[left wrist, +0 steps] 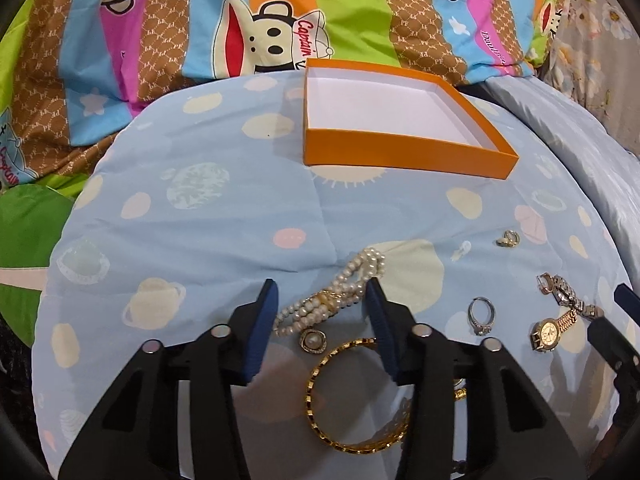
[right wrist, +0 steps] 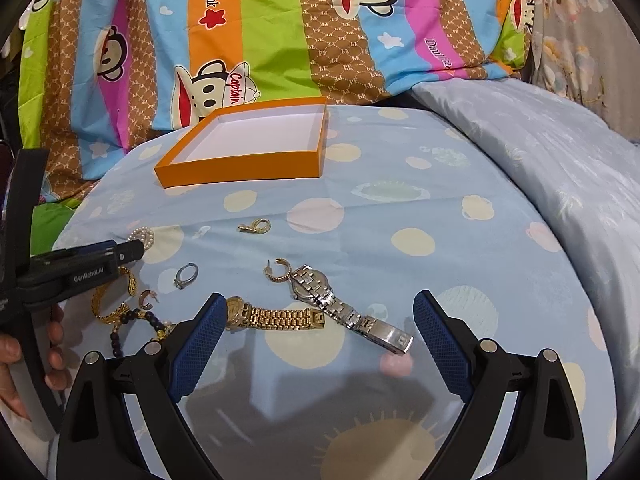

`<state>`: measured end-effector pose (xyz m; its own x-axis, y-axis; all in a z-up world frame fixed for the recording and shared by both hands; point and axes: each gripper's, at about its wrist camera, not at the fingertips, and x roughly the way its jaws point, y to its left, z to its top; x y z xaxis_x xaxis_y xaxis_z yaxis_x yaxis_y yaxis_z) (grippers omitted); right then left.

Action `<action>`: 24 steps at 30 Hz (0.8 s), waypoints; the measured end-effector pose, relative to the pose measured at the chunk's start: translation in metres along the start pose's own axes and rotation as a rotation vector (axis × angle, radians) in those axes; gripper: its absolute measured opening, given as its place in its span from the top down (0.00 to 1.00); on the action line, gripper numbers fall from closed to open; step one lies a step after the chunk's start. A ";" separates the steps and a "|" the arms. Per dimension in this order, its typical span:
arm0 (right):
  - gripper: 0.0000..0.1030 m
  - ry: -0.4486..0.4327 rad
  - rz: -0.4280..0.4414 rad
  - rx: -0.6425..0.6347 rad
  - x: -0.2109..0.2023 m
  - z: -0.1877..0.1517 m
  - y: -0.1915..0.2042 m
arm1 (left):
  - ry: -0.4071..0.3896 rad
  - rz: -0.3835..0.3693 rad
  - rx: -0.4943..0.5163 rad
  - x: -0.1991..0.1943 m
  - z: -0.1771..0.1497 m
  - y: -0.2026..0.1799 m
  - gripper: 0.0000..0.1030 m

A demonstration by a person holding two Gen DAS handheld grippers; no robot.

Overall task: Organize jewelry
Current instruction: 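Grasp the white pearl strand with the left gripper while the right grasps the silver watch, then release the pearl strand into the orange box with the left gripper while the right releases the silver watch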

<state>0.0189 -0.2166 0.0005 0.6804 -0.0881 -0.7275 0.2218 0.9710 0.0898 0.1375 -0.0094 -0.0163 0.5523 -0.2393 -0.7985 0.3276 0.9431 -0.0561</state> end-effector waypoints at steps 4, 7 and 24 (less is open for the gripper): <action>0.21 0.018 0.009 0.004 0.011 0.007 -0.005 | -0.005 -0.028 -0.011 -0.004 0.000 -0.001 0.75; 0.33 0.035 0.014 -0.010 0.020 0.012 -0.006 | -0.012 -0.030 -0.023 -0.007 0.000 -0.002 0.89; 0.77 0.082 0.028 -0.076 0.042 0.013 -0.002 | -0.055 -0.060 -0.063 -0.025 0.006 0.001 0.89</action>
<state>0.0560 -0.2247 -0.0215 0.6255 -0.0456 -0.7789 0.1477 0.9872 0.0608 0.1282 -0.0034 0.0072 0.5753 -0.3063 -0.7584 0.3137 0.9390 -0.1412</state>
